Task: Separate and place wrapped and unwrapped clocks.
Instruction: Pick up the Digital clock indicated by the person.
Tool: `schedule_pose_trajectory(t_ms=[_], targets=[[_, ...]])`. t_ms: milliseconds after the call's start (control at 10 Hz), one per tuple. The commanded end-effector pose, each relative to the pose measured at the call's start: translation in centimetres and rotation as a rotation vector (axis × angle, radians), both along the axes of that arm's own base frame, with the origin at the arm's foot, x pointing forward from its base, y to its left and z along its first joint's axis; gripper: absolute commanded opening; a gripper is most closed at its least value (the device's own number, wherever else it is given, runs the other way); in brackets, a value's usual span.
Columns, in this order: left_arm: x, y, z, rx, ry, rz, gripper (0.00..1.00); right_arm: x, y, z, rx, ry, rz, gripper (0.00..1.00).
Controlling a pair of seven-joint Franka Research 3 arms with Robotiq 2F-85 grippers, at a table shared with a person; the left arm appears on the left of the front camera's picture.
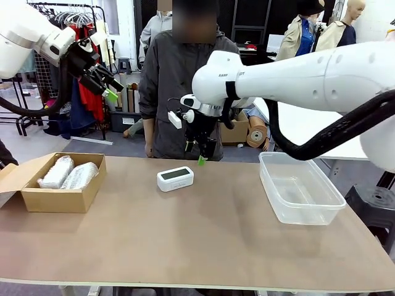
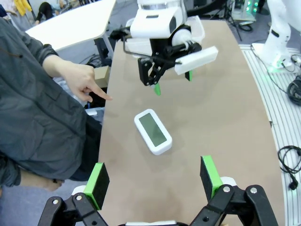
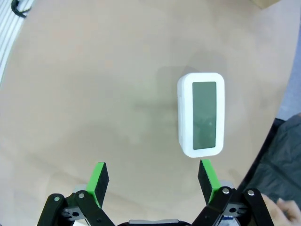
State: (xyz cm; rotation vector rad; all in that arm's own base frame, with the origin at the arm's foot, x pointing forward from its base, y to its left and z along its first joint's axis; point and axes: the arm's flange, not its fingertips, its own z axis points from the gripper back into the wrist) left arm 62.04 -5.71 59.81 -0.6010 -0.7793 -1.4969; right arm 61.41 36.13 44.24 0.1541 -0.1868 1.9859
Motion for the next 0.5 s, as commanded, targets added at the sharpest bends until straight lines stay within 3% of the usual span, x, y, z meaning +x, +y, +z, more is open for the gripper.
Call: schedule_pose_trajectory(t_ms=[0,400], targets=[[-0.1,0.1,0.1,0.002,-0.009,0.001,1.0,2.4,1.4,-0.6,-0.033,-0.04,0.04,1.0],[-0.1,0.1,0.1,0.002,-0.009,0.001,1.0,5.5,2.7,-3.6,-0.014,-0.06,0.048,1.0]])
